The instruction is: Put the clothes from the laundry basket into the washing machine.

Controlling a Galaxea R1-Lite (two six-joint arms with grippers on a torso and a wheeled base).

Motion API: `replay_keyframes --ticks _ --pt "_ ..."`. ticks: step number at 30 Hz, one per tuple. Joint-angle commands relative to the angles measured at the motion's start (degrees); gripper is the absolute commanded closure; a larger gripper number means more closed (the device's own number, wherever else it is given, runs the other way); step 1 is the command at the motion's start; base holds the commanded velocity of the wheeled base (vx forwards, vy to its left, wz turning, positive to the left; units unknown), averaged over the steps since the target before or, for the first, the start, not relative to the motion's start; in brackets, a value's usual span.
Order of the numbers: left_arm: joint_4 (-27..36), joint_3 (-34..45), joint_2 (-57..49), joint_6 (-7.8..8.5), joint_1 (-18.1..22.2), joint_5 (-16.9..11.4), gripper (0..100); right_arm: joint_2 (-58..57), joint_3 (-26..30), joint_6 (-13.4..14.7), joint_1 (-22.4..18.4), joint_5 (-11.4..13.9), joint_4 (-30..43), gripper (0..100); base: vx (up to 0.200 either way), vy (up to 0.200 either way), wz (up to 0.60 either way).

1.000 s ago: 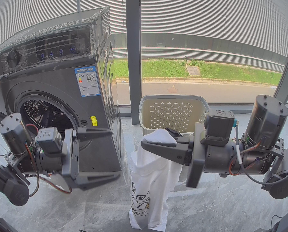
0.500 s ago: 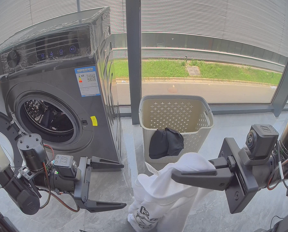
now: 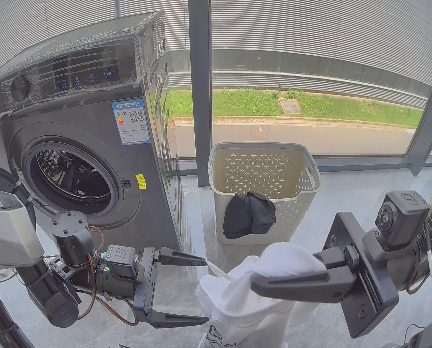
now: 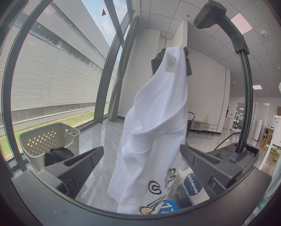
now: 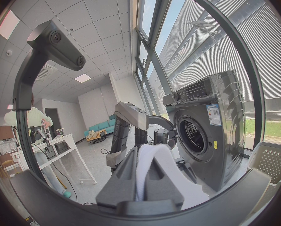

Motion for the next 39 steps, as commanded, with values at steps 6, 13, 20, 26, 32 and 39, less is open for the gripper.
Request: replay_keyframes --ticks 6,13,20,26,32,39 --pt "-1.51 -1.18 4.82 -0.18 -2.32 0.1 0 1.66 -1.47 0.01 2.0 0.01 -0.02 100 0.0 0.0 0.0" --pt "-1.59 -3.11 4.56 -0.18 -2.41 0.36 0 3.24 -1.65 0.01 1.92 -0.08 -0.02 100 0.0 0.0 0.0" --pt "-1.59 -3.46 3.86 -0.36 -2.32 0.62 100 3.68 -1.47 0.1 -0.28 -0.17 -0.02 100 0.0 0.0 0.0" --pt "-1.59 -3.28 3.68 -0.09 -2.5 0.8 100 3.68 -1.74 0.1 -1.6 -0.17 -0.02 100 0.0 0.0 0.0" --pt "-1.59 -3.46 4.03 -0.18 -3.46 1.59 100 3.94 -2.71 0.1 -1.34 -0.17 -0.02 100 0.0 0.0 0.0" --pt "-1.59 -5.83 1.92 -1.76 -1.79 4.84 100 4.12 -0.33 -0.08 -8.02 -2.71 -0.02 100 0.0 0.0 0.0"
